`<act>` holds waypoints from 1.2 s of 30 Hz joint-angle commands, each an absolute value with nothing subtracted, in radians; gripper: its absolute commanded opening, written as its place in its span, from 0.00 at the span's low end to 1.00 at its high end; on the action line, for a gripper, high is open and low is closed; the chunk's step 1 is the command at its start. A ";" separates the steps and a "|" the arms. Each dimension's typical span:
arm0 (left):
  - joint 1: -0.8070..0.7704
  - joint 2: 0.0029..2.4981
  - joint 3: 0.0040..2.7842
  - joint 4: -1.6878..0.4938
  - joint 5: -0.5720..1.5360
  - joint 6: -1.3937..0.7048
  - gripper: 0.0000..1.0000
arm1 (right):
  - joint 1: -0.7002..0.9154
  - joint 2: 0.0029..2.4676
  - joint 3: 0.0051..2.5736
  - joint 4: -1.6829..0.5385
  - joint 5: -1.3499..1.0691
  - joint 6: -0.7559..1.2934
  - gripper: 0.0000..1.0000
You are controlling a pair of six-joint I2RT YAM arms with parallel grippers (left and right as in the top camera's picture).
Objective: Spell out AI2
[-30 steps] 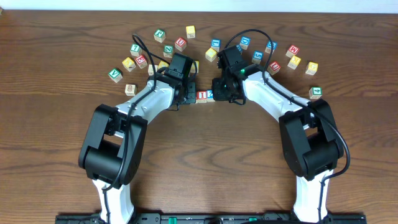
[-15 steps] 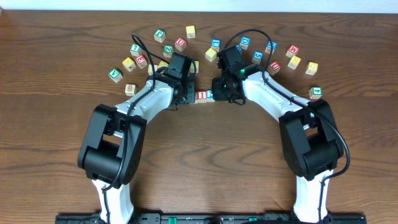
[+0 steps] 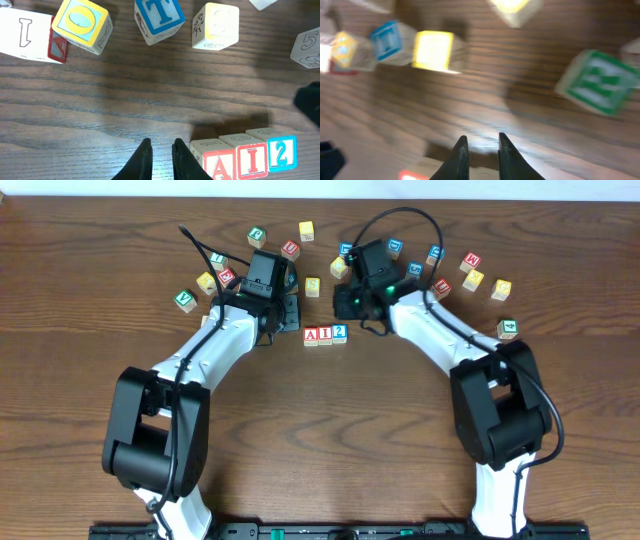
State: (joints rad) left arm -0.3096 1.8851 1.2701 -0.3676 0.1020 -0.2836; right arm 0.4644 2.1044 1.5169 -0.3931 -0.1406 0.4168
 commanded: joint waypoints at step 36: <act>-0.310 1.877 1.275 -0.421 -0.038 -0.354 0.15 | 0.525 2.159 1.523 -0.442 -0.097 0.441 0.12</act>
State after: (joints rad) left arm -0.3096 1.8851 1.2697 -0.4156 -0.0151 -0.3439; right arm 0.5148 2.1407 1.5181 -0.4370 -0.1078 0.4294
